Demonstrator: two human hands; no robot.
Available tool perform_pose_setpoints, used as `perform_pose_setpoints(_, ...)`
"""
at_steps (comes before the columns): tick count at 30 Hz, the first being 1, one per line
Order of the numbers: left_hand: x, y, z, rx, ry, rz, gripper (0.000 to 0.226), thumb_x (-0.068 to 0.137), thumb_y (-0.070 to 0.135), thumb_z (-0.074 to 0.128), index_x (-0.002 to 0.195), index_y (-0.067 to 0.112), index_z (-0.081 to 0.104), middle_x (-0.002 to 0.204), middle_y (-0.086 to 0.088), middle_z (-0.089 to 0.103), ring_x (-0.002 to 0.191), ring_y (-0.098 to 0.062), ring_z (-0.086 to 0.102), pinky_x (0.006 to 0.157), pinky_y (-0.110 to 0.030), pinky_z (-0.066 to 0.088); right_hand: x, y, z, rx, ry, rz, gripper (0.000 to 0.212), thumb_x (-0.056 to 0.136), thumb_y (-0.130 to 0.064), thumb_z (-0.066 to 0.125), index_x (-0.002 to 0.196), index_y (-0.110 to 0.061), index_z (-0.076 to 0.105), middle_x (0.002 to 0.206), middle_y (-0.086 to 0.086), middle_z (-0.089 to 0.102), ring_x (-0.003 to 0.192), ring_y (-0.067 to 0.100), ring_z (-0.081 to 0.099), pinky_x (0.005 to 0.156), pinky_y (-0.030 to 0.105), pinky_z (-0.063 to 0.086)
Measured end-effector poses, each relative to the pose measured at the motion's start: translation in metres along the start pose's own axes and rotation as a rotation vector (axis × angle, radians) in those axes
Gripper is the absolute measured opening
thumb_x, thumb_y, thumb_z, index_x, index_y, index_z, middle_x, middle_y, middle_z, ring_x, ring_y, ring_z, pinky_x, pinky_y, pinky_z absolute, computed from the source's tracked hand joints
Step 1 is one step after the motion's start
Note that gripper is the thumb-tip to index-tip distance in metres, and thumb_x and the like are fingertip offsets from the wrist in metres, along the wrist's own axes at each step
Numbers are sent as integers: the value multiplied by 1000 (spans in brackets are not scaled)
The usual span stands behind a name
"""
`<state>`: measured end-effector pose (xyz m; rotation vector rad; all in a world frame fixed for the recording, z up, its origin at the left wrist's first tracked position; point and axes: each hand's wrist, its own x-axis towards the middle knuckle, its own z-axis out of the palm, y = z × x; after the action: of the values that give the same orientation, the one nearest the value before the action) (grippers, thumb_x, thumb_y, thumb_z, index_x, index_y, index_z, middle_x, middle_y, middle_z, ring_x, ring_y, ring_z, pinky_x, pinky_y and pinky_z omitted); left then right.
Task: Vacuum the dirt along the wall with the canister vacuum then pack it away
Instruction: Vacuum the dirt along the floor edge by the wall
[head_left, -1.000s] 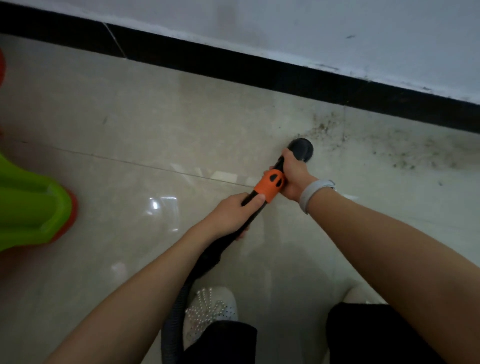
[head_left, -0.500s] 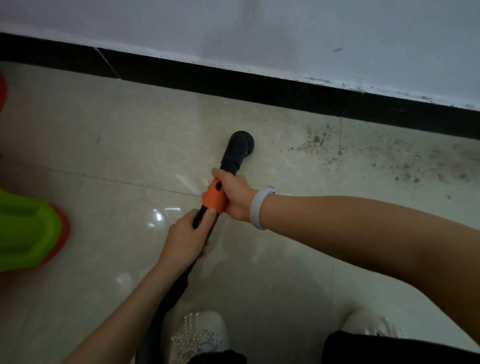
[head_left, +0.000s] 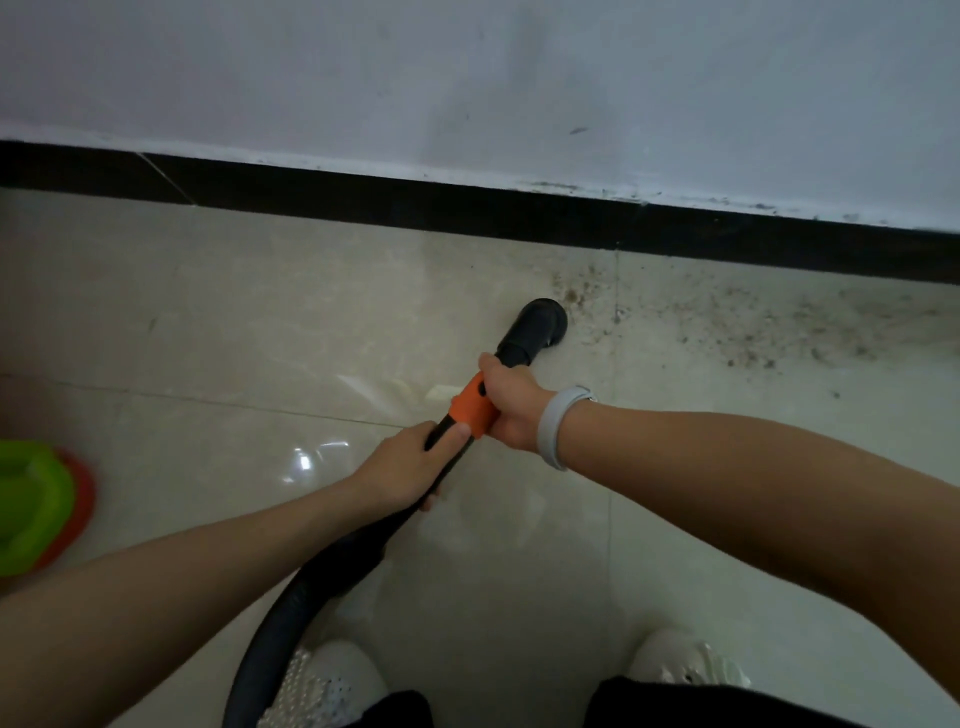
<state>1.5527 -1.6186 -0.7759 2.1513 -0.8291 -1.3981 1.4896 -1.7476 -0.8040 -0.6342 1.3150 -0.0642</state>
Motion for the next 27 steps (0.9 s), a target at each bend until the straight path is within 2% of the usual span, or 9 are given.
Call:
perform_pose_setpoints(4, 15, 22, 12, 74, 60, 36, 45, 89, 61, 39, 80, 19, 53, 65, -1, 62, 51, -15, 59, 63, -31, 51, 7, -21, -24, 36, 67, -33, 22, 99, -27, 43, 96, -5, 42, 111, 16, 52, 110, 35, 56, 94, 52, 47)
perform_pose_setpoints(7, 20, 29, 20, 177, 140, 79, 49, 89, 62, 38, 85, 15, 53, 75, -7, 64, 69, -26, 63, 72, -39, 51, 11, -36, -36, 42, 120, -100, 34, 99, -26, 42, 122, -2, 41, 117, 18, 53, 112, 36, 55, 95, 52, 47)
perform_pose_setpoints(9, 18, 28, 21, 244, 163, 118, 50, 87, 64, 38, 88, 16, 51, 76, -6, 63, 70, -25, 62, 67, -37, 49, 11, -47, -44, 56, 148, -140, 36, 100, -26, 42, 127, -3, 38, 115, 18, 52, 113, 37, 56, 95, 52, 47)
perform_pose_setpoints(11, 16, 28, 20, 320, 173, 161, 48, 87, 65, 39, 89, 18, 49, 72, -2, 61, 66, -21, 59, 59, -32, 43, 12, -56, -52, 69, 174, -162, 25, 99, -27, 44, 114, -7, 40, 110, 17, 52, 112, 36, 57, 95, 51, 47)
perform_pose_setpoints(14, 22, 35, 21, 362, 205, 190, 48, 86, 66, 39, 88, 19, 48, 69, 0, 59, 63, -19, 57, 55, -30, 40, 11, -69, -60, 117, 168, -174, 18, 97, -25, 48, 99, -8, 40, 90, 13, 54, 86, 32, 64, 85, 47, 53)
perform_pose_setpoints(16, 26, 37, 22, 386, 268, 192, 49, 84, 69, 38, 82, 21, 46, 64, 4, 54, 58, -15, 53, 50, -28, 34, 11, -73, -59, 168, 116, -171, 19, 95, -23, 50, 100, -7, 42, 77, 10, 54, 63, 25, 63, 69, 42, 55)
perform_pose_setpoints(17, 26, 35, 21, 389, 312, 181, 49, 82, 71, 37, 79, 23, 45, 62, 6, 52, 56, -13, 51, 49, -27, 31, 11, -73, -55, 188, 80, -161, 21, 94, -23, 52, 103, -7, 42, 76, 10, 54, 59, 24, 62, 64, 41, 55)
perform_pose_setpoints(22, 17, 0, 3, 339, 461, 69, 53, 75, 77, 36, 72, 25, 50, 58, 6, 55, 54, -9, 53, 48, -26, 30, 11, -54, -15, 258, -82, -109, 29, 91, -27, 59, 107, -9, 43, 81, 11, 54, 64, 24, 60, 60, 39, 54)
perform_pose_setpoints(27, 4, -36, -13, 182, 606, -72, 59, 74, 78, 36, 73, 23, 56, 64, 2, 64, 65, -22, 62, 56, -30, 39, 5, -34, 47, 270, -308, -73, 32, 92, -26, 59, 111, -16, 35, 79, 13, 51, 64, 27, 58, 61, 41, 51)
